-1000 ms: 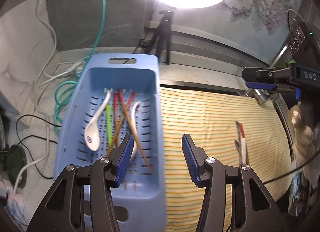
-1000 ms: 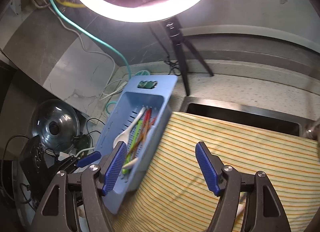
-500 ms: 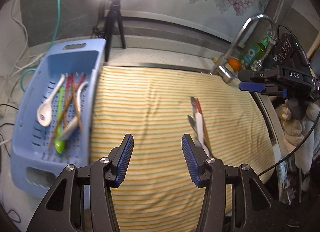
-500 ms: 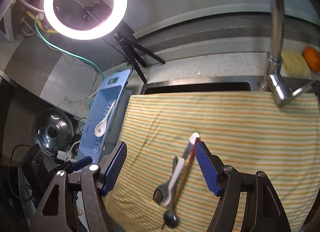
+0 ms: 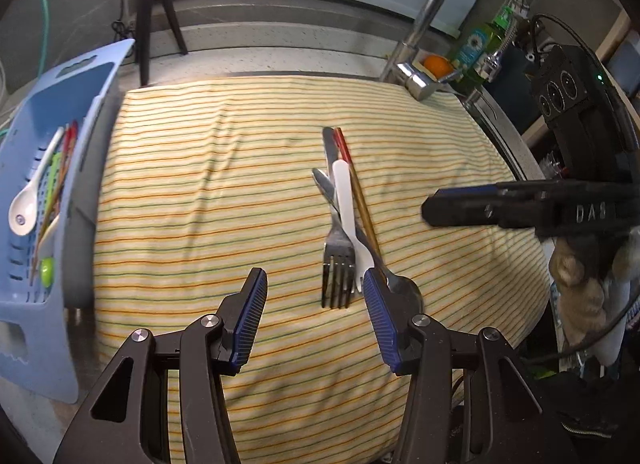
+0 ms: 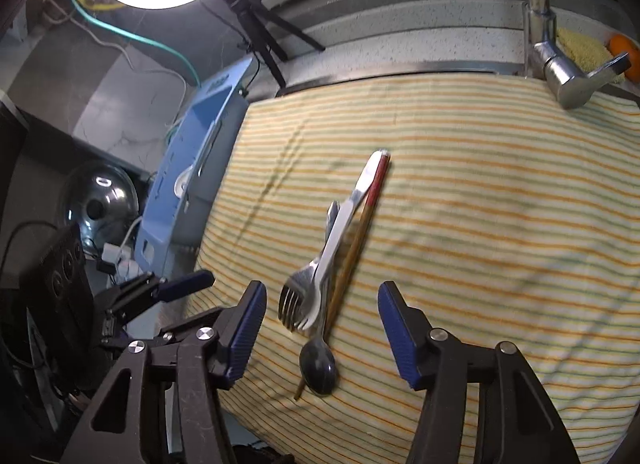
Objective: Organize utensils
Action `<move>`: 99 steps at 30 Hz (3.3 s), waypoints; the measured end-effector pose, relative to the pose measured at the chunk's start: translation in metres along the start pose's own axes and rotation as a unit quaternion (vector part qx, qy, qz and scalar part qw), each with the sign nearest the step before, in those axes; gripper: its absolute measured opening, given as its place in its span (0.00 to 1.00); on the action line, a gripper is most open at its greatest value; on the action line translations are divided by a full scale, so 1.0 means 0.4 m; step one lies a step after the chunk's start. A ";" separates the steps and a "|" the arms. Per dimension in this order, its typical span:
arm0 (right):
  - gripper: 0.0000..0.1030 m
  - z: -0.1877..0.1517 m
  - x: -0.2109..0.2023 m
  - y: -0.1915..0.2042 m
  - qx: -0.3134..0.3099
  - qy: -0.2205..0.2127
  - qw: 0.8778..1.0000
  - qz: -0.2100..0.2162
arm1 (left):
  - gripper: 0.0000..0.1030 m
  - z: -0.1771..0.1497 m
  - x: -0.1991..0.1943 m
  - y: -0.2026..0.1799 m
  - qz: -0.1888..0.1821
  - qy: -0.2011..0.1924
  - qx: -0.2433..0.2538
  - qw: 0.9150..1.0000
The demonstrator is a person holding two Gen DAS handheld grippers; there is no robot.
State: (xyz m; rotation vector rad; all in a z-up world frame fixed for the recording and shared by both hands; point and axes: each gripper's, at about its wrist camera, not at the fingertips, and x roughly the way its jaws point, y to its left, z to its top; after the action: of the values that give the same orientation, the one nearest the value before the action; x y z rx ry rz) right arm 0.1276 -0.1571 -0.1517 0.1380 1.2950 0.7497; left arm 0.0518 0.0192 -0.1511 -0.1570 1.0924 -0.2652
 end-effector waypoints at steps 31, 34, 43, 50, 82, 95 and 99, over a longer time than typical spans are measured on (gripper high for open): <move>0.31 0.001 0.018 -0.028 0.050 -0.003 0.999 0.006 | 0.22 0.040 0.143 -0.038 -0.012 0.053 0.055 0.997; 0.31 0.006 0.016 -0.026 0.050 -0.004 0.999 0.006 | 0.22 0.039 0.137 -0.026 -0.008 0.050 0.050 0.997; 0.31 0.022 0.031 -0.005 0.052 -0.005 0.998 0.019 | 0.22 0.024 0.106 0.052 0.015 0.035 0.010 0.999; 0.31 0.052 0.079 0.074 0.030 0.008 0.998 0.053 | 0.22 0.007 0.087 0.092 0.035 0.028 0.001 0.999; 0.31 0.126 0.280 0.088 0.114 0.068 0.988 0.085 | 0.15 -0.027 0.018 0.073 0.009 0.007 0.022 1.000; 0.31 0.163 0.273 0.093 0.093 0.068 0.991 0.062 | 0.15 -0.068 -0.019 0.079 -0.034 0.001 -0.015 0.999; 0.31 0.166 0.264 0.098 0.089 0.064 0.992 0.064 | 0.15 -0.080 -0.072 0.114 -0.023 -0.021 -0.034 0.999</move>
State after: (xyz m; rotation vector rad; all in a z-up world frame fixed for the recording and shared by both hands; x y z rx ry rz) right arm 0.1790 -0.0467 -0.1987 0.3250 1.4864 0.7611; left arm 0.0169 0.0713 -0.1529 -0.2467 1.0568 -0.2650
